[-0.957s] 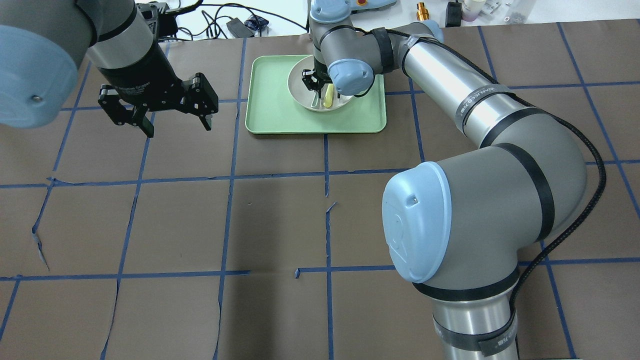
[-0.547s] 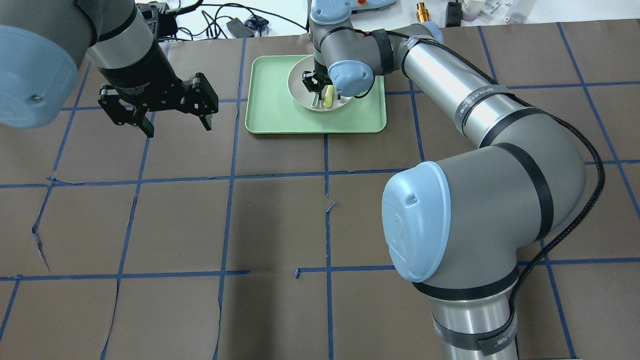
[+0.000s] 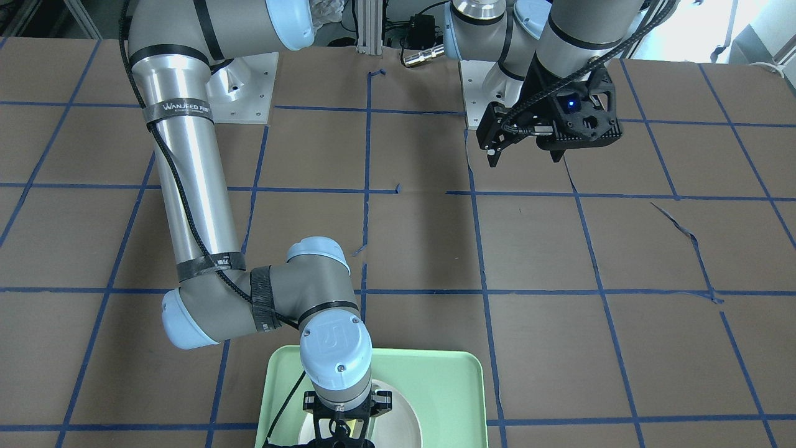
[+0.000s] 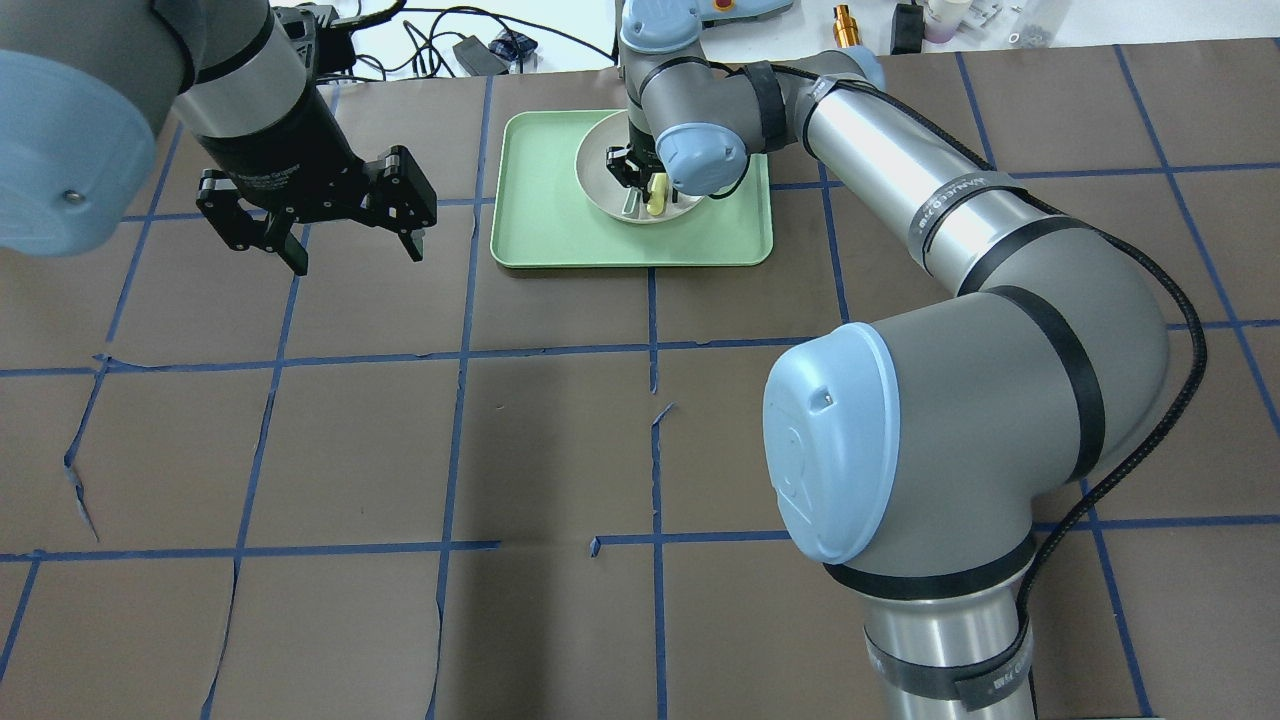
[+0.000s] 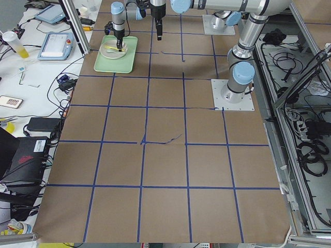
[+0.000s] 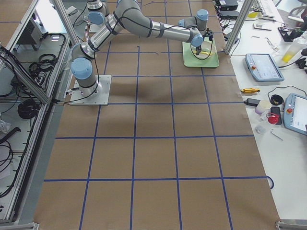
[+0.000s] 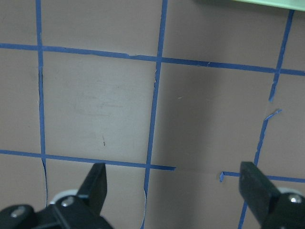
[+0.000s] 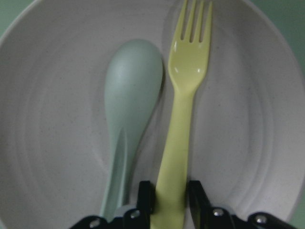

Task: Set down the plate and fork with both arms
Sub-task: 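Lift the yellow fork with the right gripper and move it beside the plate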

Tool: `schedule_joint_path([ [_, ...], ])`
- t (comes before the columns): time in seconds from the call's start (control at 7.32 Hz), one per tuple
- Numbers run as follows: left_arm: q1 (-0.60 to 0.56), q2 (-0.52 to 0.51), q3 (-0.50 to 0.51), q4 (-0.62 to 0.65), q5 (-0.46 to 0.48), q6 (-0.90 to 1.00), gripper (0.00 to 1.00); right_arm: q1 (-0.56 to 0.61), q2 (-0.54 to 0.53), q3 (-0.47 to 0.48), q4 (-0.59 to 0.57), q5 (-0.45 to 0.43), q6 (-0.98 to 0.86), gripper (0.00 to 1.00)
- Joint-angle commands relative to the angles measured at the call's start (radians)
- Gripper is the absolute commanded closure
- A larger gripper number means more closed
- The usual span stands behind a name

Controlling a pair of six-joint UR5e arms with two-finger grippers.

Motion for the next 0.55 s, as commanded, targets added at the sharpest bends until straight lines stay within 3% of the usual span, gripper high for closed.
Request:
schedule_joint_path([
  [0.0,0.0,-0.002,0.0,0.002,0.0,0.0,0.0,0.0,-0.001,0.0,0.0,0.001,0.0,1.0],
  [0.41,0.0,-0.003,0.0,0.0,0.0,-0.002,0.0,-0.003,-0.039,0.006,0.008,-0.002,-0.026,1.0],
])
